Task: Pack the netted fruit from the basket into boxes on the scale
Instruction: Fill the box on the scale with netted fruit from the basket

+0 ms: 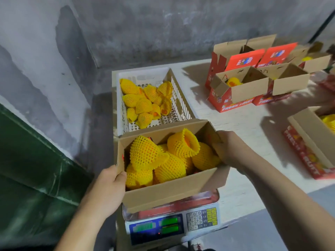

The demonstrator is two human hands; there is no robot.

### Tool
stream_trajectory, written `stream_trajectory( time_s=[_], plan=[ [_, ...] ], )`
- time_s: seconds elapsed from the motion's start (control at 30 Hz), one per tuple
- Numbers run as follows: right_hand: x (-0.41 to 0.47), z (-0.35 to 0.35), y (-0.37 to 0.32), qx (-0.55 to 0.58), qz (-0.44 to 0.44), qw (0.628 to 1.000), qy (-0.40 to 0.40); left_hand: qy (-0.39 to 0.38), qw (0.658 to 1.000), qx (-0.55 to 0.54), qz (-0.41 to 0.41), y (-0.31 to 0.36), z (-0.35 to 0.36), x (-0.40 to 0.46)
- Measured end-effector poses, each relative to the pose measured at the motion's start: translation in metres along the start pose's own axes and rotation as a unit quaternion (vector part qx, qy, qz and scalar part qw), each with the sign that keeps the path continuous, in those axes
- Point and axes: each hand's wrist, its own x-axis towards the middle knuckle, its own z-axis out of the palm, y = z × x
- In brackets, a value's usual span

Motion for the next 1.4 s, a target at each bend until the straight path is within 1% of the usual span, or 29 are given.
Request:
stream_trajectory(
  time_s=[0.1,0.2,0.27,0.3,0.37,0.43,0.47,0.5,0.53,0.57,0.6,0.63,0.67,0.7,0.73,0.77,0.8,0.83,0.87,0.9,0.93,0.97,1.03,1.1,1.13,1.17,1.27,1.33,1.4],
  plan=[
    [-0.013,-0.001,0.004,0.009,-0.01,0.998,0.054,0.006,1.0,0.015,0.019,-0.006,-0.01,-0.008],
    [-0.019,0.012,0.004,0.005,0.005,1.0,0.027,-0.004,0.999,0.024,0.024,-0.005,-0.012,-0.01],
    [-0.022,0.025,0.002,-0.03,0.019,0.999,0.028,-0.015,0.999,0.021,0.023,-0.006,-0.01,-0.012],
    [-0.022,0.029,0.001,-0.049,0.02,0.997,0.048,-0.02,0.999,0.029,0.022,-0.005,-0.009,-0.013],
    [-0.024,0.034,-0.008,-0.114,-0.01,0.984,0.139,-0.026,0.998,0.056,0.027,-0.004,-0.008,-0.012],
    [-0.027,0.038,-0.028,-0.18,-0.12,0.951,0.221,-0.036,0.997,0.063,0.025,-0.003,-0.011,-0.01],
    [-0.027,0.041,-0.039,-0.209,-0.184,0.936,0.216,-0.041,0.997,0.064,0.023,-0.001,-0.013,-0.008],
    [-0.025,0.044,-0.051,-0.245,-0.234,0.927,0.164,-0.043,0.997,0.068,0.022,0.001,-0.015,-0.006],
    [-0.022,0.046,-0.062,-0.278,-0.256,0.922,0.085,-0.044,0.996,0.073,0.022,0.003,-0.016,-0.004],
    [-0.018,0.049,-0.07,-0.315,-0.246,0.917,-0.003,-0.045,0.995,0.081,0.023,0.004,-0.017,-0.002],
    [-0.013,0.052,-0.075,-0.363,-0.215,0.904,-0.072,-0.044,0.995,0.087,0.023,0.005,-0.017,-0.003],
    [-0.01,0.054,-0.079,-0.403,-0.19,0.889,-0.106,-0.043,0.995,0.087,0.021,0.006,-0.016,-0.003],
    [-0.007,0.057,-0.081,-0.426,-0.182,0.88,-0.106,-0.043,0.996,0.082,0.018,0.005,-0.015,-0.003],
    [-0.006,0.059,-0.082,-0.432,-0.191,0.877,-0.089,-0.044,0.996,0.072,0.009,0.004,-0.013,-0.004],
    [-0.006,0.06,-0.08,-0.422,-0.209,0.879,-0.069,-0.039,0.997,0.063,0.006,0.003,-0.012,-0.006],
    [-0.007,0.06,-0.077,-0.398,-0.229,0.887,-0.053,-0.009,0.998,0.066,0.022,0.003,-0.011,-0.009],
    [-0.007,0.06,-0.07,-0.365,-0.247,0.897,-0.043,0.045,0.995,0.068,0.06,0.005,-0.011,-0.013],
    [-0.007,0.058,-0.064,-0.329,-0.262,0.907,-0.039,0.111,0.986,0.049,0.113,0.008,-0.012,-0.017],
    [-0.006,0.055,-0.058,-0.29,-0.273,0.917,-0.037,0.159,0.972,-0.001,0.171,0.013,-0.012,-0.018],
    [-0.007,0.052,-0.053,-0.246,-0.28,0.927,-0.033,0.169,0.96,-0.059,0.214,0.019,-0.01,-0.016],
    [-0.008,0.05,-0.05,-0.195,-0.284,0.939,-0.024,0.144,0.955,-0.106,0.237,0.027,-0.008,-0.014],
    [-0.01,0.048,-0.048,-0.138,-0.285,0.948,-0.012,0.103,0.955,-0.132,0.245,0.036,-0.004,-0.01],
    [-0.015,0.046,-0.047,-0.003,-0.287,0.958,0.001,0.028,0.965,-0.111,0.236,0.056,0.005,0.0],
    [-0.023,0.043,-0.05,0.112,-0.284,0.952,-0.007,-0.014,0.976,-0.066,0.207,0.074,0.012,0.01],
    [-0.026,0.042,-0.051,0.149,-0.28,0.948,-0.014,-0.031,0.978,-0.077,0.191,0.082,0.015,0.014],
    [-0.028,0.041,-0.052,0.178,-0.272,0.945,-0.024,-0.035,0.977,-0.105,0.183,0.087,0.018,0.017],
    [-0.032,0.036,-0.052,0.25,-0.241,0.936,-0.054,-0.008,0.962,-0.19,0.196,0.091,0.024,0.024],
    [-0.033,0.035,-0.049,0.319,-0.221,0.916,-0.104,0.0,0.95,-0.231,0.212,0.09,0.031,0.027],
    [-0.035,0.037,-0.047,0.393,-0.185,0.886,-0.162,0.028,0.938,-0.234,0.254,0.09,0.035,0.026]
  ],
)
